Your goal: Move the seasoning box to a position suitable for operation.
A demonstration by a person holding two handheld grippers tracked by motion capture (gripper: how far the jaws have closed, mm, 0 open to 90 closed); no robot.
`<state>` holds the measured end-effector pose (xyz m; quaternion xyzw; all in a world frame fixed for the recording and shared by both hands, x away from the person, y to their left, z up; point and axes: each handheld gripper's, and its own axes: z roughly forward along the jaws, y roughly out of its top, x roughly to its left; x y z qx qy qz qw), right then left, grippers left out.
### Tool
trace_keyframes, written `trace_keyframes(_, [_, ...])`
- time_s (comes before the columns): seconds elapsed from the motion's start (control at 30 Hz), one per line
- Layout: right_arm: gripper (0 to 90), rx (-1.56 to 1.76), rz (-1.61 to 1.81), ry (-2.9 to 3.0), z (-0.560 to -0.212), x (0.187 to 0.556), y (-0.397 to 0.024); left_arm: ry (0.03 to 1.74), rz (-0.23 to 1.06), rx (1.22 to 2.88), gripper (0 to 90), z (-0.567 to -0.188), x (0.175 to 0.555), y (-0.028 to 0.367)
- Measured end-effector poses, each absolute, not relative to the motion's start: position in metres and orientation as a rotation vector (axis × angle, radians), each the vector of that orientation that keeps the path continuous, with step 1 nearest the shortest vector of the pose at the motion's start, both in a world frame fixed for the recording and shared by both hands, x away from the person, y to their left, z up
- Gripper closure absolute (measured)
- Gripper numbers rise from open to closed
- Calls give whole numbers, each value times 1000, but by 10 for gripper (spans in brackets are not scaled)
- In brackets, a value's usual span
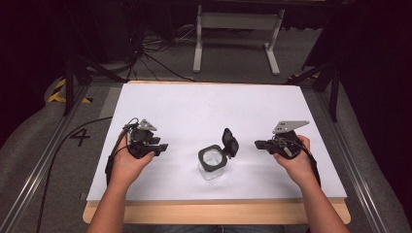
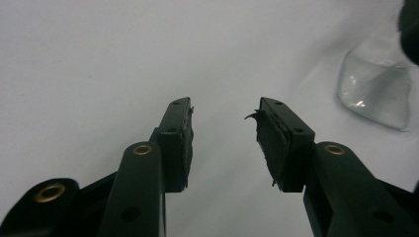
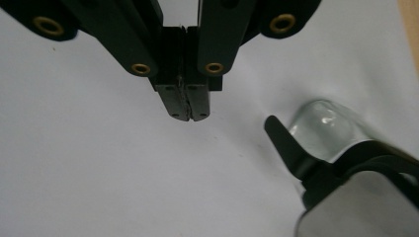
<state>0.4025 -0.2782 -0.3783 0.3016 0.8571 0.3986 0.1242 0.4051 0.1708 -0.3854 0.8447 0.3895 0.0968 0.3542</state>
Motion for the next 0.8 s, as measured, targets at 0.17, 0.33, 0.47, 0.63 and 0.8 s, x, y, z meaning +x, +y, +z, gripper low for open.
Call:
trace_keyframes(0.17, [900,762,1235,2589,-378,395,-270,972,207,2150,558,-378,402,169])
trace_keyframes(0.33, [900,600,1298,2683,-380,384,-243,940,168,2130,543,-373,400,167])
trace_keyframes(0.47, [900,507,1296,2740,-384,376,-225,922,174,2126,543,-369,397,164])
trace_keyframes(0.63, [900,445,1280,2789,-391,370,-204,910,170,2126,547,-367,394,163])
trace_keyframes(0.8, [900,437,1254,2808,-396,369,-196,905,162,2126,552,-367,394,162])
